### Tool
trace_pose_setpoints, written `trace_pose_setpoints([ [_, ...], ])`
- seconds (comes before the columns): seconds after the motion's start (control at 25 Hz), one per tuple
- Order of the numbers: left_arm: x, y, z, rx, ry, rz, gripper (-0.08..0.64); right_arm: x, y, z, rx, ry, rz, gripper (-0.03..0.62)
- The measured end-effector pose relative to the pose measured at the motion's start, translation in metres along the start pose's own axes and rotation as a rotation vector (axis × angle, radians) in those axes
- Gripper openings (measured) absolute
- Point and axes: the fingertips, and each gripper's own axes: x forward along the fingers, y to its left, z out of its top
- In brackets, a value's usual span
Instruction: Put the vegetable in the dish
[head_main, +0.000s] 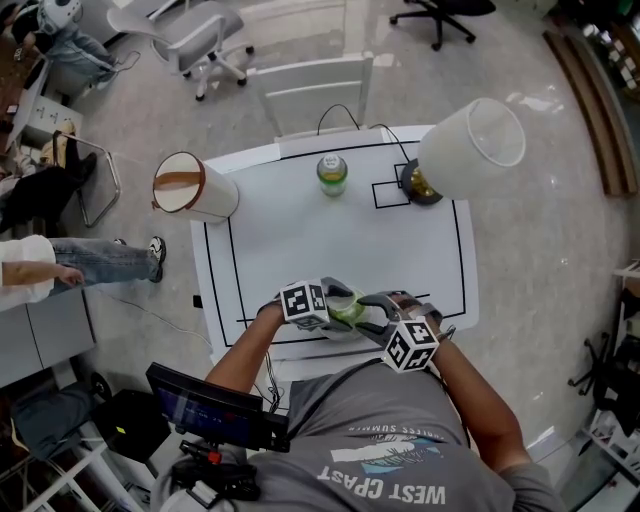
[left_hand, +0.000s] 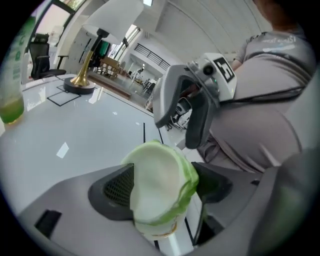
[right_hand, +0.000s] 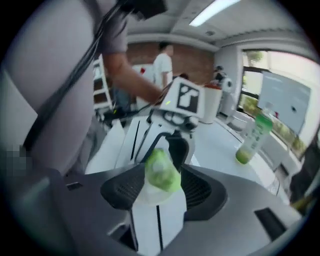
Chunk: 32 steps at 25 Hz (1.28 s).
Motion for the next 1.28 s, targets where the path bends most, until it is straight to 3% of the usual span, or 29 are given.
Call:
trace_pose_setpoints([
  [0.12,0.0,-0.002,-0.002,-0.023,0.002,-0.053,0.355,0.017,0.002,-0.019,-0.215,0.145,0.033,0.242],
  [0.28,-0.002,-0.006,-0.005,-0.064,-0.008,-0.115,0.356,0.037,0.005,-0.022,-0.37,0.166,0.106,0.242],
  [0.4,-0.005,-0.005,-0.004,-0.05,-0.014,-0.126,0.356,0.044,0.005,-0.021,-0.415,0.154,0.122,0.255],
  [0.48,-0.007,-0.006,-0.002,-0.063,-0.036,-0.135,0.354,0.045,0.006,-0.021,-0.384,0.141,0.136,0.255],
  [0.56,-0.008,-0.008,0.002,-0.085,-0.066,-0.144,0.356,0.044,0.007,-0.021,-0.301,0.127,0.169,0.256],
  [0.68,-0.014,-0.008,0.004,-0.102,-0.103,-0.136,0.354,0.041,0.011,-0.017,-0.099,0.075,0.234,0.258],
  [0.8,-0.025,-0.012,-0.002,-0.098,-0.102,-0.115,0.354,0.032,0.016,-0.002,0.241,-0.045,0.365,0.255],
  [0.88,-0.031,-0.014,-0.01,-0.091,-0.082,-0.086,0.354,0.025,0.014,0.01,0.531,-0.145,0.492,0.151],
  [0.96,-0.035,-0.008,-0.018,-0.102,-0.086,-0.024,0.354,0.024,0.008,0.016,0.713,-0.197,0.563,0.097],
  [1.12,-0.043,0.011,-0.025,-0.119,-0.156,0.101,0.354,0.03,-0.013,0.021,0.711,-0.229,0.463,0.091],
  [1.28,-0.043,0.015,-0.024,-0.123,-0.187,0.125,0.354,0.031,-0.023,0.018,0.723,-0.253,0.418,0.092],
])
